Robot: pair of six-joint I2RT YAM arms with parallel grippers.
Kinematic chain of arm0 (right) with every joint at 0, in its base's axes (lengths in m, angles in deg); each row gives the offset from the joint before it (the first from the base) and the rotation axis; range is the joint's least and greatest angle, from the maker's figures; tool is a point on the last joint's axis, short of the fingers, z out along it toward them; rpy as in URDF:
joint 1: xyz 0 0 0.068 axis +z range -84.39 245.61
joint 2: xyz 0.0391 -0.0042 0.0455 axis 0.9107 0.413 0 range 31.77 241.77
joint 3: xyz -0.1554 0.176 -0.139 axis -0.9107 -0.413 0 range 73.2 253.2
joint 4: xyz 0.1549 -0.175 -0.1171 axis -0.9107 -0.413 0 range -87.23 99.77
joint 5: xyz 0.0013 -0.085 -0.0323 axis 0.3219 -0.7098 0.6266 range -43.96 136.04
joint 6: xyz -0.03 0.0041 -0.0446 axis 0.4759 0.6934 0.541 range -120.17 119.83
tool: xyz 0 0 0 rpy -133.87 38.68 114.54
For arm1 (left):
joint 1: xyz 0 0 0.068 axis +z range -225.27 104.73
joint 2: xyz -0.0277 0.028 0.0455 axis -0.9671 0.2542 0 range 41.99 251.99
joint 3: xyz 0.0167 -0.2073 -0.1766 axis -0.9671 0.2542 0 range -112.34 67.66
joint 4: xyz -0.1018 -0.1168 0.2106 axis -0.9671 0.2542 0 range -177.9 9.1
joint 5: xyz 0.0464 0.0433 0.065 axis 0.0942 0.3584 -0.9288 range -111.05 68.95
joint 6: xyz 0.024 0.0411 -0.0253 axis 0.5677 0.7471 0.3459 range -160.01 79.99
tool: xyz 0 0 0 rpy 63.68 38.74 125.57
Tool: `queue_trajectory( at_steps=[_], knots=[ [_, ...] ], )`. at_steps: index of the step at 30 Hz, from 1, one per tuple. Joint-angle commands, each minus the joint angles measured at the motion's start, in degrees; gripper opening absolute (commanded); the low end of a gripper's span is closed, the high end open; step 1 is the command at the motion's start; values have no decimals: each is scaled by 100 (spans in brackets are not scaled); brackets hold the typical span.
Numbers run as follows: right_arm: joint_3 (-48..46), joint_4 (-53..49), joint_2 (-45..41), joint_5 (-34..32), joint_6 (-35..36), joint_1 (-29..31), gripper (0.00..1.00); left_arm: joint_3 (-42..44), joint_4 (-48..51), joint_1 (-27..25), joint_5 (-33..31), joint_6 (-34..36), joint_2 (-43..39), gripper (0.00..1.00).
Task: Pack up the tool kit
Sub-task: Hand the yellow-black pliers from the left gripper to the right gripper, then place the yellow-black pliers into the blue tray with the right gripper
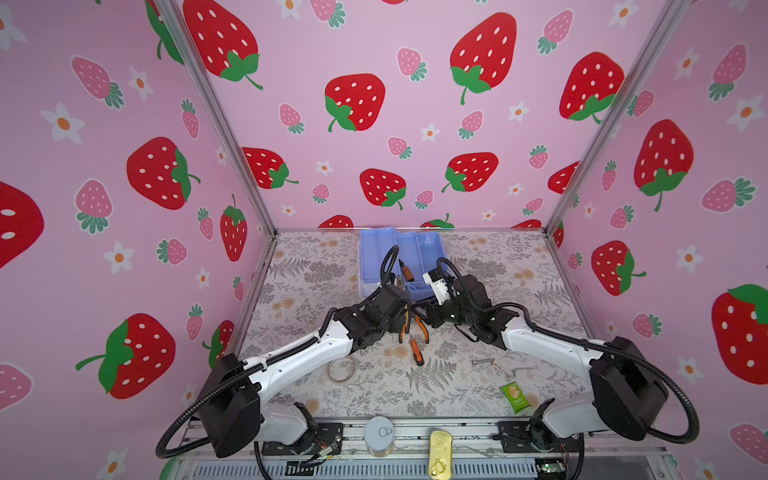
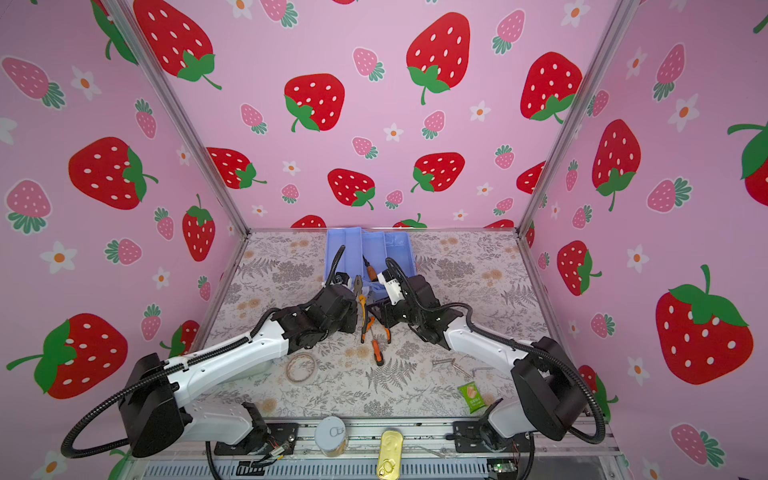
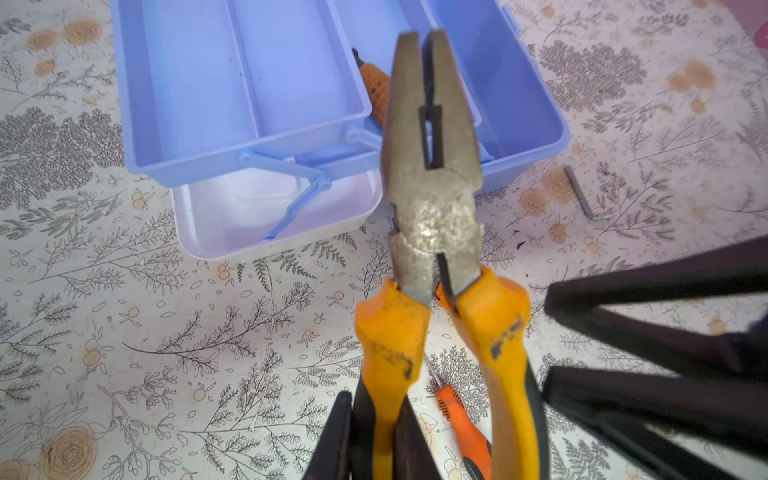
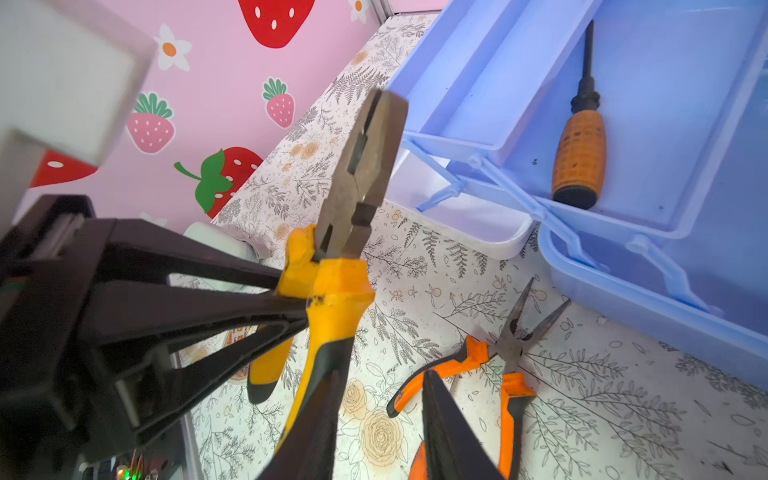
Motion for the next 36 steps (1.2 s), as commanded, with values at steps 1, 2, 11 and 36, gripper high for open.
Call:
queue_trajectory(
  at_steps=[1,2,11,36],
  knots=[
    [99,109,73,308,-60,52,22,-348,-330,11,-129,70,-157,0],
    [106,177,82,385,-111,70,18,-369,-357,11,-96,62,-151,0],
    [148,159,-127,35,-90,203,16,-414,-433,11,-147,-9,-100,0],
    [811,-218,182,90,127,200,32,-385,-648,12,135,13,-314,0]
  ],
)
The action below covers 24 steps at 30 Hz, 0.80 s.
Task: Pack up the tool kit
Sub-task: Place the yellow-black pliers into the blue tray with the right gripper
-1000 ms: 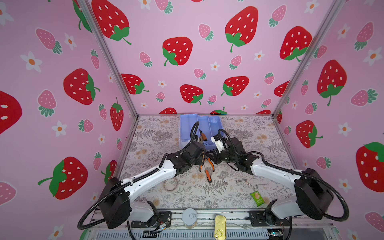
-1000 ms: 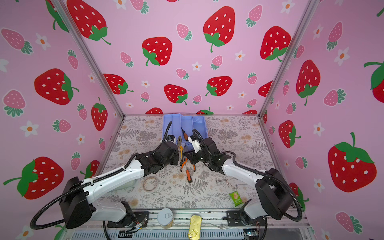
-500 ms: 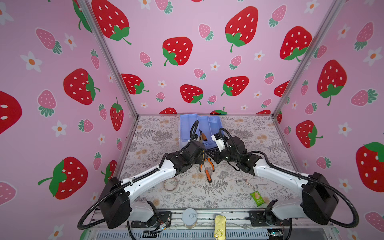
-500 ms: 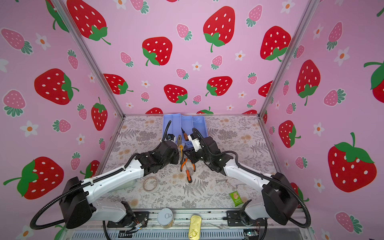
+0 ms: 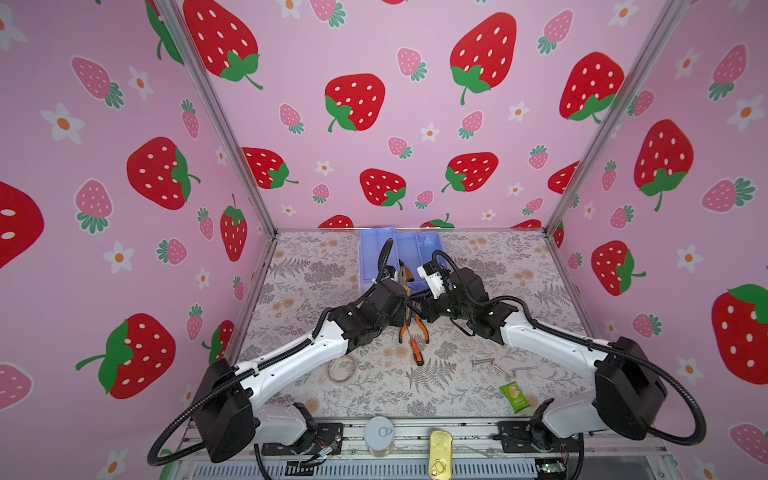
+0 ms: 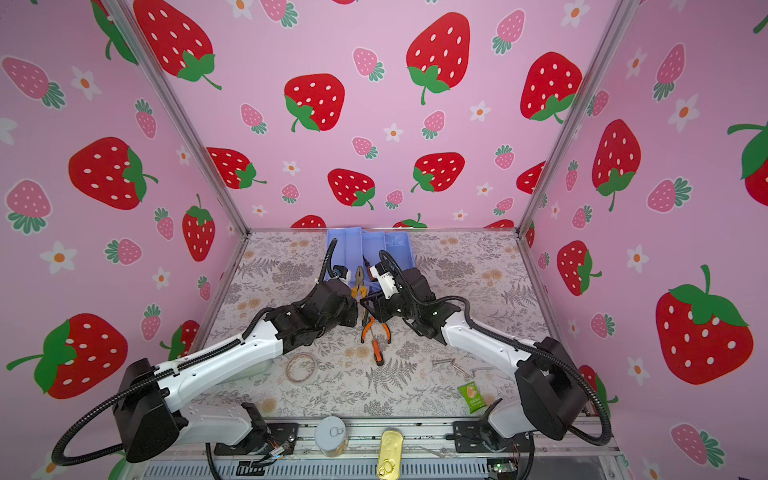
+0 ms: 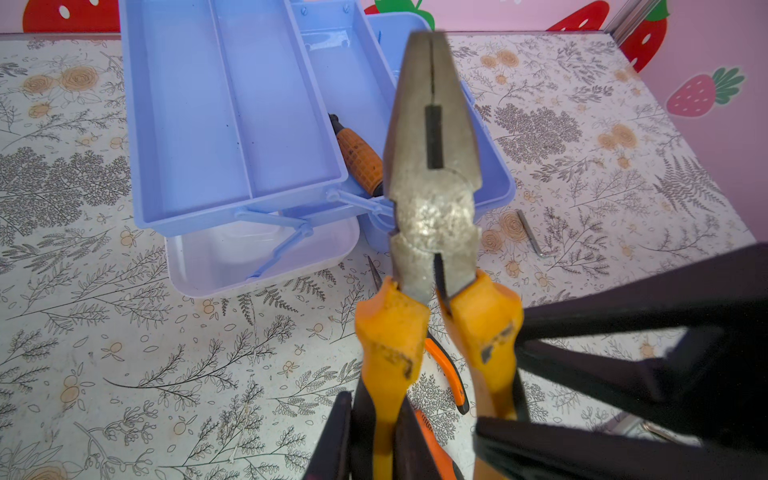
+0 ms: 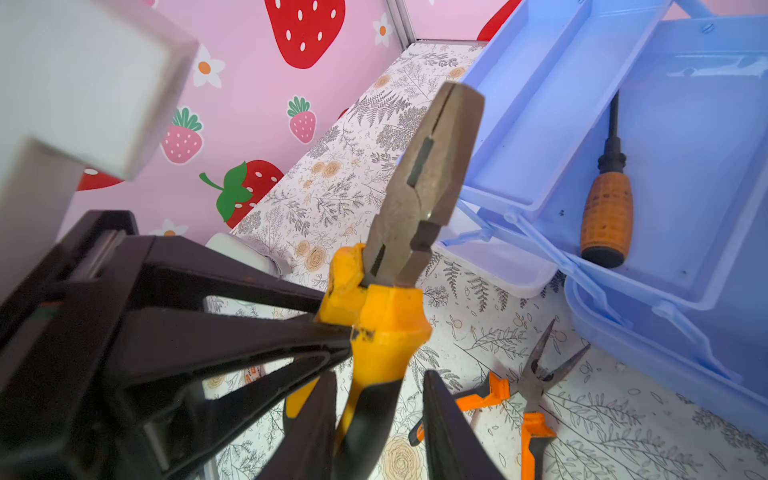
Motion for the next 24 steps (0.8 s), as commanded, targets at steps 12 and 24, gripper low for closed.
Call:
queue_trajectory(
  at_steps=[12,24],
  knots=[
    [220,235,207,-167,-312,-147,5,-362,-546,-18,152,36,-125,45],
    [49,-171,-187,-413,-288,-1541,3,335,-810,81,-447,90,-863,70]
  ],
)
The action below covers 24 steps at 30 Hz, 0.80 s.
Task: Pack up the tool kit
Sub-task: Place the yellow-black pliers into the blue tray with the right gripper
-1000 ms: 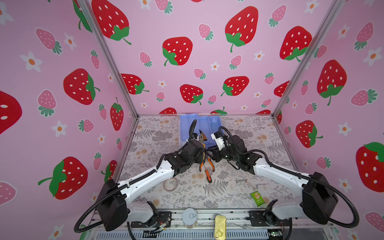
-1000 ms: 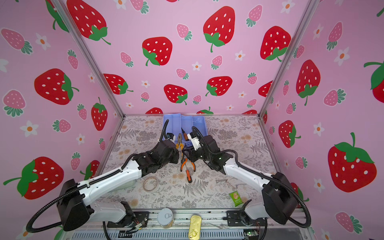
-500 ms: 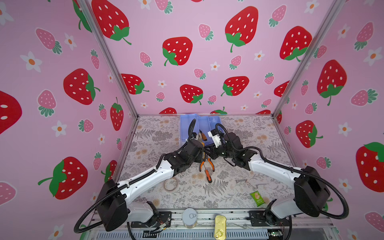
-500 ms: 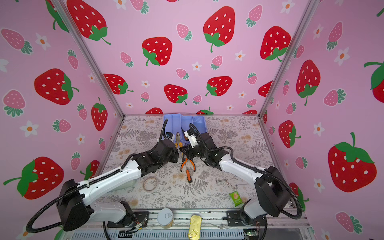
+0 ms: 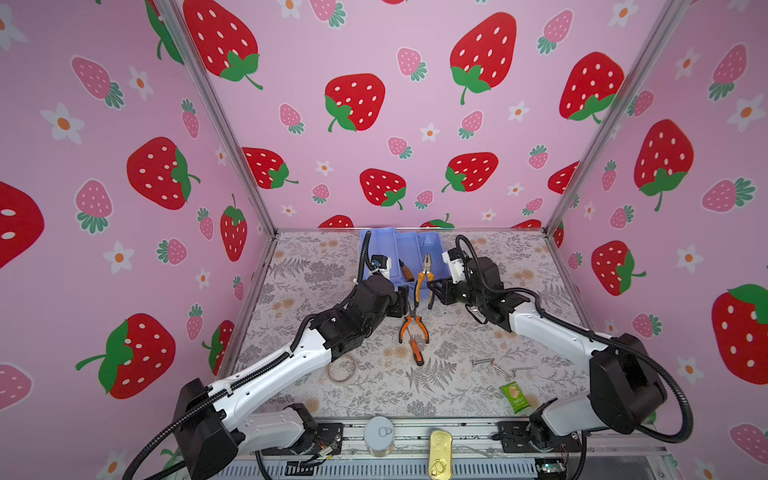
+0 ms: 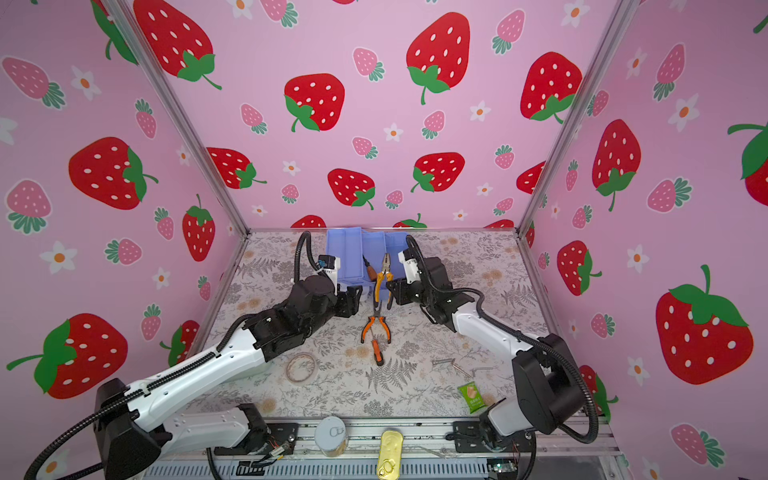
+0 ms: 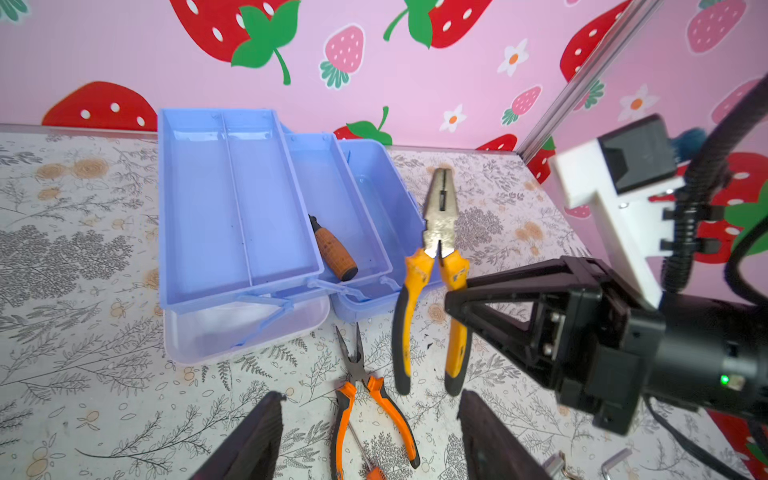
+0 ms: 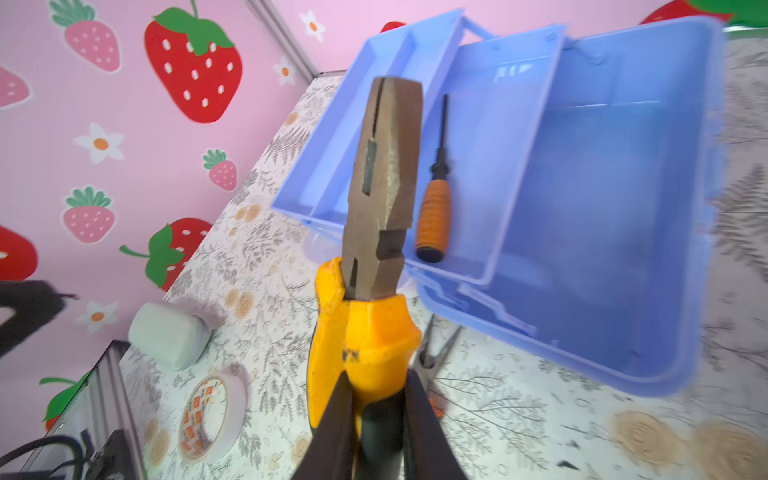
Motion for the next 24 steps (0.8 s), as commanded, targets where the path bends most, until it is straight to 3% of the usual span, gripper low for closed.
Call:
queue_trajectory(
  at_steps=[1,9,16,24],
  knots=[
    [126,-121,-201,-341,141,-308,3,253,18,84,-325,-27,-79,70],
    [1065,-846,750,-1402,813,-553,3,649,61,419,-112,-241,-118,70],
    [2022,-936,2010,-1280,907,-626,3,785,-45,763,220,-316,2,69],
    [3495,-1314,3549,-531,813,-653,3,966,-155,971,409,-377,80,69]
  ],
)
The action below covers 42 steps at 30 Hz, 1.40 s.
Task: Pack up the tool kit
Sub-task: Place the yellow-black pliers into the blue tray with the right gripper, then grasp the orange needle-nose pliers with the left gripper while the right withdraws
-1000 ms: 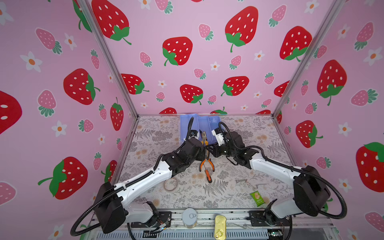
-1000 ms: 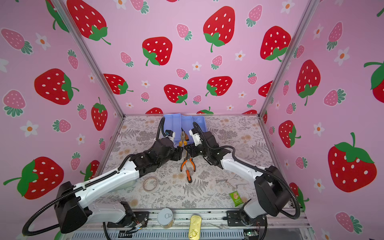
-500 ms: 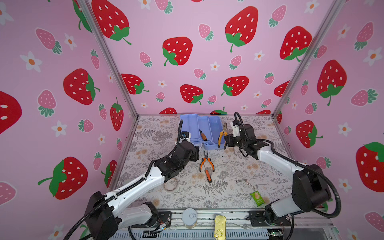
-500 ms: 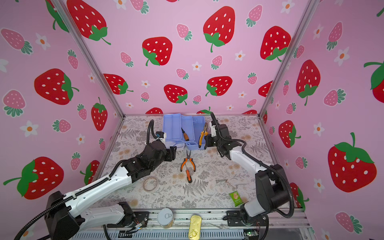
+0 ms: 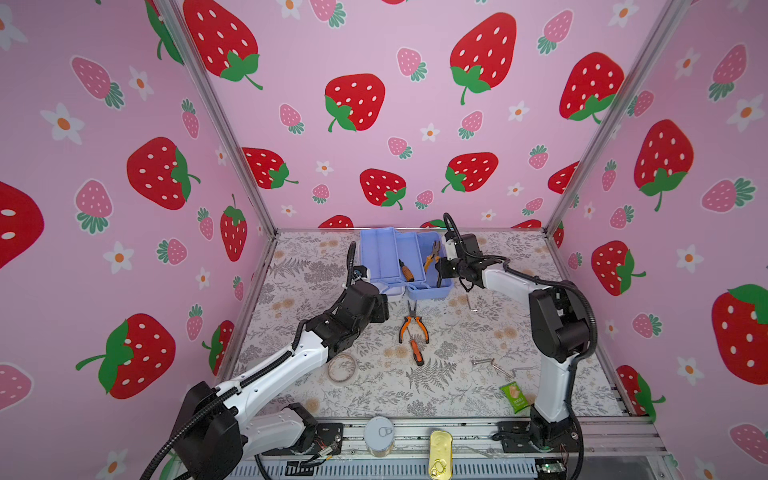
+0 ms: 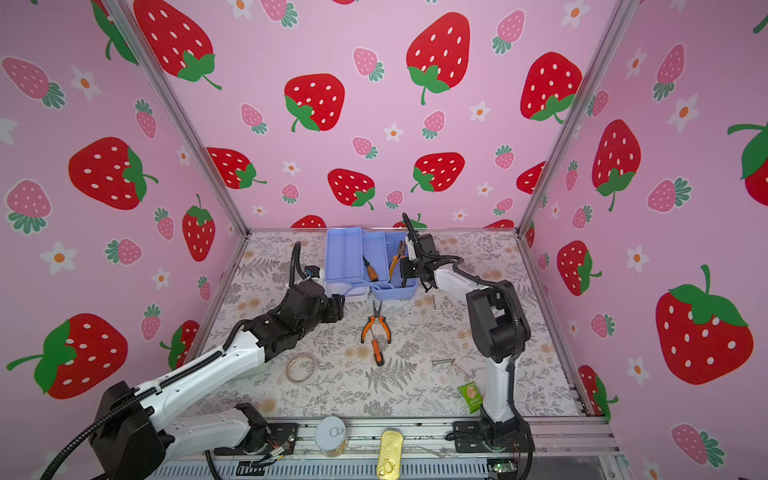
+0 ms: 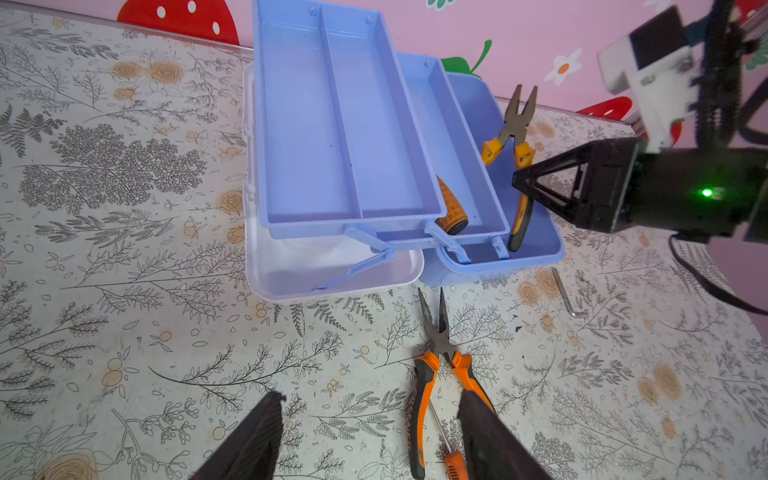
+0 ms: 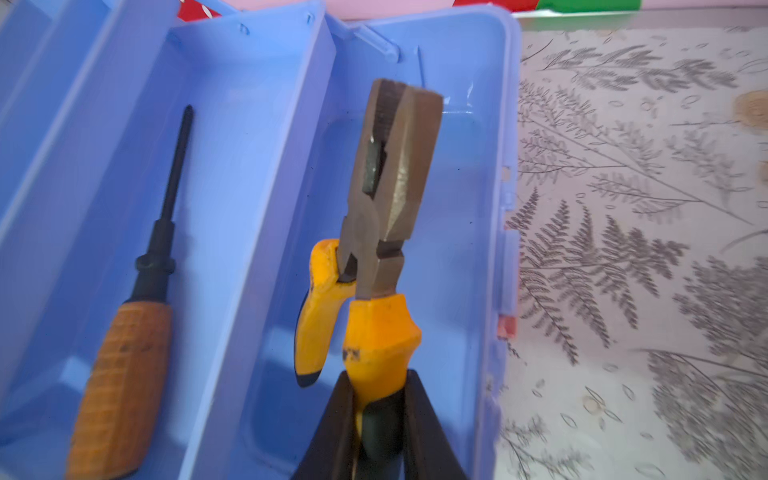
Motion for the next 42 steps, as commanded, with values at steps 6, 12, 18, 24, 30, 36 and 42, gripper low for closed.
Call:
queue_trajectory(
  at_steps=[6,12,18,24,30,36,42],
  knots=[
    [1221,-306,984,608,2,31,4,47,-150,192,230,-119,262,69],
    [1539,-396,1350,932,0,80,27,-56,-212,265,401,-131,512,69],
    [1485,-425,1358,905,24,109,32,-164,-200,274,589,-89,832,67],
    [1129,-359,789,734,72,108,32,-205,-195,218,991,-76,1091,65],
    [73,156,-546,301,81,119,32,-335,1,-162,812,56,1423,64],
    [-1065,565,-1892,-190,136,119,32,-613,311,-455,374,274,1911,65],
    [-2244,984,-3001,-399,118,119,32,-1045,431,-505,337,450,2556,64]
  ],
)
